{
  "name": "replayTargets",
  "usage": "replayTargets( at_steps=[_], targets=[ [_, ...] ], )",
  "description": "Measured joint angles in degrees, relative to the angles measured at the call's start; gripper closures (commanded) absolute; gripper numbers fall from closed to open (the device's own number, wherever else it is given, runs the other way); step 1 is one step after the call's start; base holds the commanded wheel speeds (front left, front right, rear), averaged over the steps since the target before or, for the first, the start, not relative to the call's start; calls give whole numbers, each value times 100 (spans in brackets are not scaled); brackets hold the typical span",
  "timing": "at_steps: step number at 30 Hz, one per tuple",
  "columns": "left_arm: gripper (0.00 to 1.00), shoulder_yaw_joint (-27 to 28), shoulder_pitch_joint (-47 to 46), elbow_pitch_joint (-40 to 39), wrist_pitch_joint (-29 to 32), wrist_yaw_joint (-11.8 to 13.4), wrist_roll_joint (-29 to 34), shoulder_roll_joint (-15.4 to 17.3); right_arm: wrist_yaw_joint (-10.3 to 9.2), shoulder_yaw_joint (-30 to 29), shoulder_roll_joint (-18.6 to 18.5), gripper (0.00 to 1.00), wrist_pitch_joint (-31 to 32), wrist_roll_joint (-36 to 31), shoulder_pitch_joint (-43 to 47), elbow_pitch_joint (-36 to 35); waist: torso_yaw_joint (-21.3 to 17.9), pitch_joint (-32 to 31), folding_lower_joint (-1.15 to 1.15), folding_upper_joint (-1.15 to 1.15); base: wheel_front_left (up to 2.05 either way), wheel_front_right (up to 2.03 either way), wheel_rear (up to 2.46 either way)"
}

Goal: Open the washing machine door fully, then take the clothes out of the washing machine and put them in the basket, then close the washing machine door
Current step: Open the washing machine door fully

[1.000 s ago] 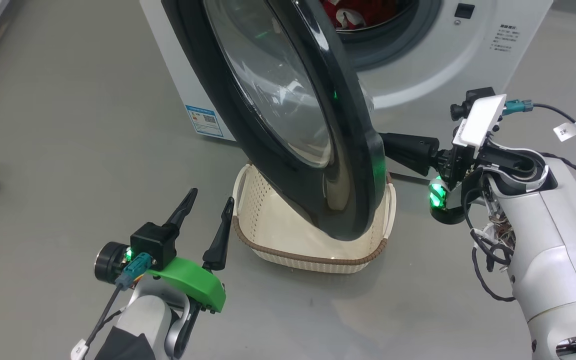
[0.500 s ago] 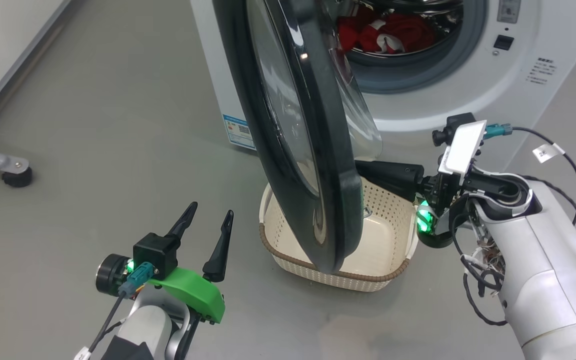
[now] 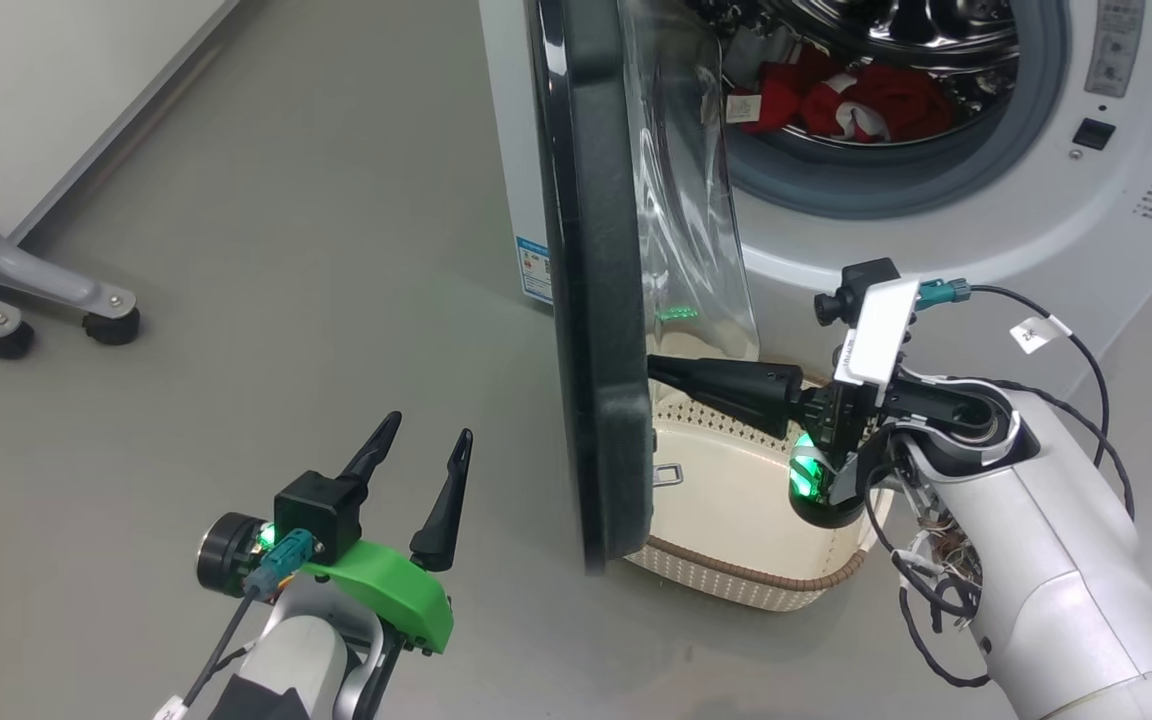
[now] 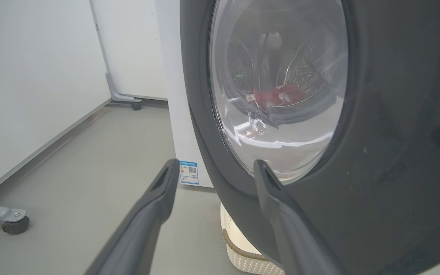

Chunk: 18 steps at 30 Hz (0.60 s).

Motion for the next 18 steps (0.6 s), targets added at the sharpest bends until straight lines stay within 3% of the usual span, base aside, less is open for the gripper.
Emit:
replayTargets(
  at_steps=[18],
  targets=[
    [0, 111, 93, -8, 0, 7, 0, 8, 1, 588, 11, 100, -609, 425, 180, -269, 66, -33, 0, 0, 0, 0, 0]
  ],
)
